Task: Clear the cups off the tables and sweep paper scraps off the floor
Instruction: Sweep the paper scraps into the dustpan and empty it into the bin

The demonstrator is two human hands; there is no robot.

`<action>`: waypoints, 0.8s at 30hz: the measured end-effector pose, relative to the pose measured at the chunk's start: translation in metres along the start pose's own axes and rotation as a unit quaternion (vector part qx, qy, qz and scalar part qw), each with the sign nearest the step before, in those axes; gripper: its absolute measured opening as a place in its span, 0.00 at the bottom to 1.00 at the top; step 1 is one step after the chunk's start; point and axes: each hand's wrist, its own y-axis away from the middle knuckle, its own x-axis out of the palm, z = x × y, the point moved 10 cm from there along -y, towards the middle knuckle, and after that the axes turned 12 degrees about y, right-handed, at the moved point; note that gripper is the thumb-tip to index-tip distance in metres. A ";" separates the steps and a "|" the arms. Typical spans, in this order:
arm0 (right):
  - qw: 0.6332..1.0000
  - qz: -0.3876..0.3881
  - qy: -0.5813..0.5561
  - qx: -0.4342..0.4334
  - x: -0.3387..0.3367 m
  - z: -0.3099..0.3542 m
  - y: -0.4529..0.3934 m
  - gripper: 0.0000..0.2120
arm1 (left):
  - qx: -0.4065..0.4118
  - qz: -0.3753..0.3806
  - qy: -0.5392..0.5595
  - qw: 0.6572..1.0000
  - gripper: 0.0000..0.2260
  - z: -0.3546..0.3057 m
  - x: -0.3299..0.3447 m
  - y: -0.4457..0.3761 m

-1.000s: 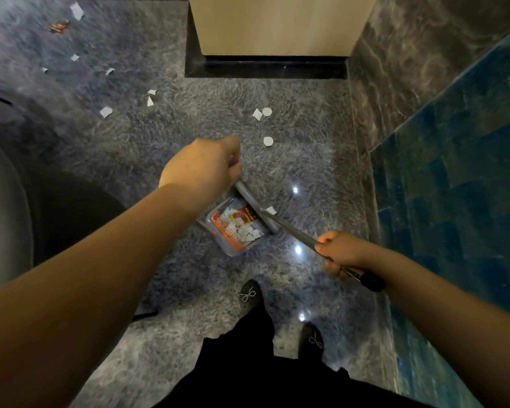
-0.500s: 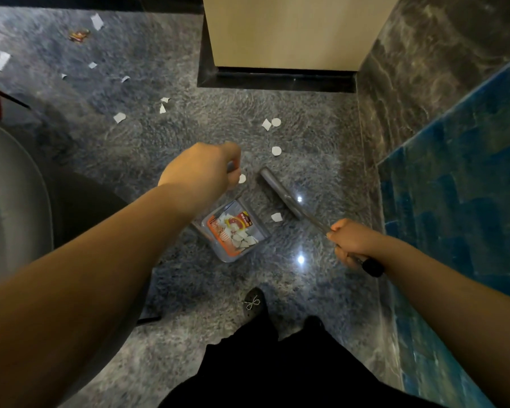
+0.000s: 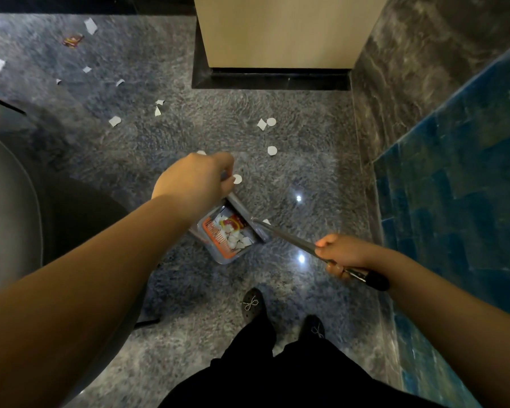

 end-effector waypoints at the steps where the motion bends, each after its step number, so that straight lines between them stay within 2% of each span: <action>1: 1.000 -0.002 -0.007 0.005 0.001 -0.001 0.002 0.13 | -0.002 -0.002 -0.001 1.000 0.07 0.001 0.000 0.003; 4: 1.000 -0.011 -0.008 -0.003 -0.001 0.003 0.012 0.04 | -0.004 0.002 -0.004 1.000 0.07 0.001 -0.001 0.011; 10: 0.996 -0.086 -0.009 -0.022 -0.017 0.006 0.007 0.10 | -0.028 0.006 0.013 0.999 0.04 0.008 -0.014 0.006; 13: 0.992 -0.125 -0.001 -0.003 -0.022 0.004 -0.007 0.07 | -0.025 -0.004 -0.001 1.000 0.04 0.003 -0.014 0.000; 16: 0.992 -0.111 -0.051 0.026 -0.016 0.005 -0.021 0.07 | -0.029 -0.005 -0.005 1.000 0.04 0.002 -0.010 -0.001; 19: 0.990 -0.073 -0.110 0.055 -0.004 0.007 -0.027 0.12 | -0.047 -0.014 -0.001 0.999 0.05 0.010 -0.011 0.003; 24: 0.978 -0.029 -0.195 0.061 0.016 0.004 -0.018 0.13 | -0.042 -0.028 -0.001 0.999 0.07 0.017 -0.011 0.014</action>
